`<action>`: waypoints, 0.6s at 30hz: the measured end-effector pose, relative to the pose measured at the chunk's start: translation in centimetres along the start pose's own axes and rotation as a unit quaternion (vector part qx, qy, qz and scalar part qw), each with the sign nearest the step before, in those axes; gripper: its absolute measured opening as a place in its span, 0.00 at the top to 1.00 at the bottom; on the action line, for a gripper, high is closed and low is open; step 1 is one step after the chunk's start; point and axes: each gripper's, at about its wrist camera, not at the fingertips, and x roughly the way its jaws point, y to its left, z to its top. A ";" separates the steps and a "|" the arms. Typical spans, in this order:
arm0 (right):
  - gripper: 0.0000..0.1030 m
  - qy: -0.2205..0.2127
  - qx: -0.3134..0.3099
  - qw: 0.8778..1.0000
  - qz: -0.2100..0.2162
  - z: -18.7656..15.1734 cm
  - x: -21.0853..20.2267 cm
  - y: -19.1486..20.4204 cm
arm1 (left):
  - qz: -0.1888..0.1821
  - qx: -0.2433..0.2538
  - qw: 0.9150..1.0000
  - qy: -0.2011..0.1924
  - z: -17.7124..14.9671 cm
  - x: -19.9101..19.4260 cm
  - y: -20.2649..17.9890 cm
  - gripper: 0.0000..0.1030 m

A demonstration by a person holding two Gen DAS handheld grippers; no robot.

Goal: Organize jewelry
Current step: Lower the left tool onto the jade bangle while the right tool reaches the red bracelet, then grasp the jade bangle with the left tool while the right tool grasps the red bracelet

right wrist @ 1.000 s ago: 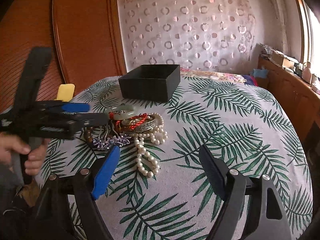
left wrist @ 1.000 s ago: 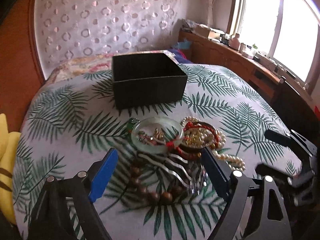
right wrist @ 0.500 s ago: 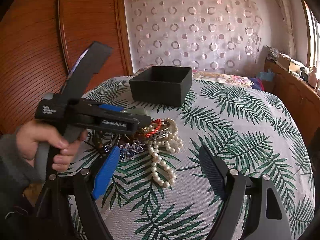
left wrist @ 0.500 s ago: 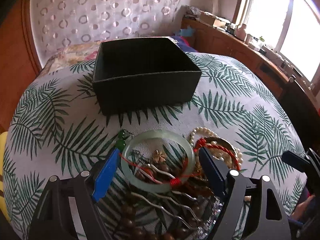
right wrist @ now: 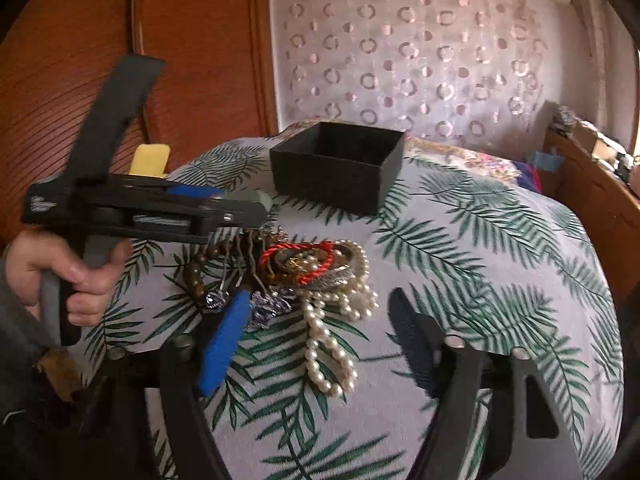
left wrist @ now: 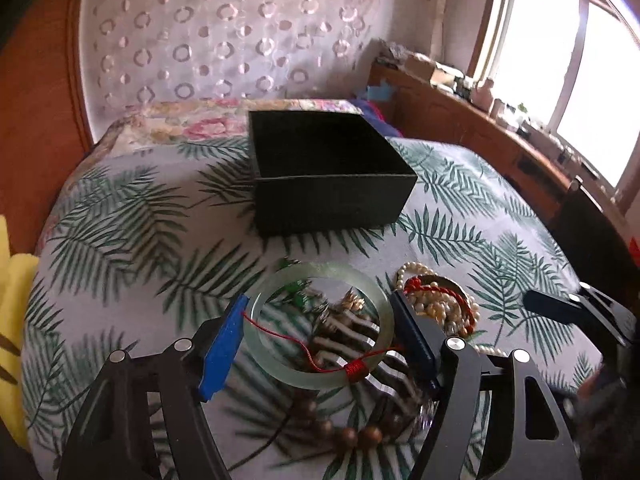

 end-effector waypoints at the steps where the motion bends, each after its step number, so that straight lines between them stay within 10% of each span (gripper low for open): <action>1: 0.40 0.005 0.000 1.000 0.005 0.3 0.4 0.0 | 0.001 -0.002 1.000 -0.003 -0.1 -0.3 0.2 0.33; 18: 0.74 0.045 0.022 0.999 0.002 1.6 3.8 -0.3 | 0.002 -0.013 0.999 -0.040 -2.5 -3.9 0.3 0.33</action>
